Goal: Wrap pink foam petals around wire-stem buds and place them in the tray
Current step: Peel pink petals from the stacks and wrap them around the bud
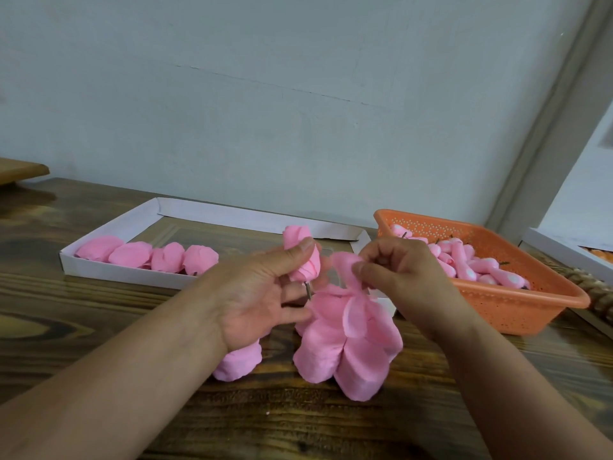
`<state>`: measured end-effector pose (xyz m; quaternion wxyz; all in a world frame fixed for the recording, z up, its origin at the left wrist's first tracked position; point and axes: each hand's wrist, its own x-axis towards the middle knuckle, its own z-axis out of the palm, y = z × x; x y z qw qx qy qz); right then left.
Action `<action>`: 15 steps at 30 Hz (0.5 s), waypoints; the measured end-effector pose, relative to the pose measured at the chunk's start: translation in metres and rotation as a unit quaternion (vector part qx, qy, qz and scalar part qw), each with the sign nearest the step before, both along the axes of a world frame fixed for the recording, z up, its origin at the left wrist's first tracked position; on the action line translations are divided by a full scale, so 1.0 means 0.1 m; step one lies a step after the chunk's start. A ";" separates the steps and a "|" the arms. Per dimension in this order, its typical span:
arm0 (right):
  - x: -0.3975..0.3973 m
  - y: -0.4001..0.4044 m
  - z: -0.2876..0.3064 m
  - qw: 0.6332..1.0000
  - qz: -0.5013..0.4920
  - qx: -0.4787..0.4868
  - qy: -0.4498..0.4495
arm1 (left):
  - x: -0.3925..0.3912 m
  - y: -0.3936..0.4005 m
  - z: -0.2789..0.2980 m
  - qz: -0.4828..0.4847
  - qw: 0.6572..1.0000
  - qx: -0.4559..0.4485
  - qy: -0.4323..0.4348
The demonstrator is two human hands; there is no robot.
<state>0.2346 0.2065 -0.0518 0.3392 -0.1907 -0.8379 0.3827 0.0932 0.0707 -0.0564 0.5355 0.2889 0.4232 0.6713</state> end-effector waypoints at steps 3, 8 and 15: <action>-0.03 -0.19 0.03 0.991 0.006 0.131 0.029 | -0.01 0.00 0.00 -0.046 0.999 -0.004 -0.020; -0.08 -0.43 -0.02 0.941 0.043 0.336 -0.020 | -0.01 0.00 0.04 -0.047 0.997 0.024 -0.061; -0.14 -0.52 -0.08 0.885 0.017 0.465 -0.004 | -0.01 0.03 0.06 0.019 0.990 0.084 -0.108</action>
